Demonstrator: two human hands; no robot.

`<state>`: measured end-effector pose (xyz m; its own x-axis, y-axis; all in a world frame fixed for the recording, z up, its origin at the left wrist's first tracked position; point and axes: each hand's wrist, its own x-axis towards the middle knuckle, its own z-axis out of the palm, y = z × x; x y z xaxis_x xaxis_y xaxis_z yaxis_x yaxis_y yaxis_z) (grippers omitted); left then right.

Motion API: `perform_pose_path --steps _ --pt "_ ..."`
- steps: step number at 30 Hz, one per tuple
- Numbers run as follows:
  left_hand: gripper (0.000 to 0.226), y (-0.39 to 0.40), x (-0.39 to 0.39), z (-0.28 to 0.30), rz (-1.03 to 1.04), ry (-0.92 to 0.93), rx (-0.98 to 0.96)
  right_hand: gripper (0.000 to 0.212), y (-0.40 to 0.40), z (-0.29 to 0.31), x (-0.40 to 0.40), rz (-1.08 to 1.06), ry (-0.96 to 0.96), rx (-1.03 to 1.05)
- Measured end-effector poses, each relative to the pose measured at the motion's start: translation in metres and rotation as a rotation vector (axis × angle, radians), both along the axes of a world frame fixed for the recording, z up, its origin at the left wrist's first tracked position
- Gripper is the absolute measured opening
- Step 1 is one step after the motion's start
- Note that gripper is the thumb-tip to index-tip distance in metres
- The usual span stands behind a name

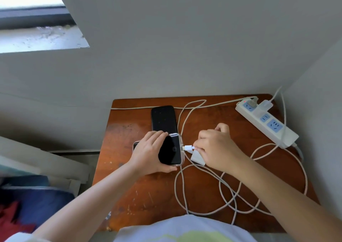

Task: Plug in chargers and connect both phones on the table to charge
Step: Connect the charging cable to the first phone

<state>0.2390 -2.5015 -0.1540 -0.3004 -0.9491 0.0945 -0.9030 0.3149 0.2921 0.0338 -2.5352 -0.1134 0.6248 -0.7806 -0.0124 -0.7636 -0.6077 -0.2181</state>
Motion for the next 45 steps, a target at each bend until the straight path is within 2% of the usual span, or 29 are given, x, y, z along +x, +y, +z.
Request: perform_pose_path --steps 18,21,24,29,40,45 --pt "0.089 0.004 -0.013 -0.004 0.019 -0.105 -0.047 0.020 0.007 -0.013 0.001 -0.070 -0.057 0.078" --pt "0.088 0.003 -0.012 -0.005 0.037 -0.086 -0.059 0.005 0.011 -0.009 0.002 -0.083 -0.102 -0.027" --pt "0.089 0.003 -0.011 -0.005 0.035 -0.093 -0.075 0.017 0.014 -0.011 0.001 -0.086 -0.175 -0.176" --pt "0.089 0.004 -0.011 -0.005 0.034 -0.084 -0.067 0.018 0.021 -0.019 0.002 -0.065 -0.215 -0.318" --pt "0.092 0.003 -0.012 -0.005 -0.073 -0.141 -0.039 0.020 0.026 -0.026 -0.006 -0.034 -0.257 -0.299" --pt "0.091 0.003 -0.011 -0.004 -0.058 -0.091 -0.010 0.019 0.027 -0.029 -0.004 -0.071 -0.301 -0.321"
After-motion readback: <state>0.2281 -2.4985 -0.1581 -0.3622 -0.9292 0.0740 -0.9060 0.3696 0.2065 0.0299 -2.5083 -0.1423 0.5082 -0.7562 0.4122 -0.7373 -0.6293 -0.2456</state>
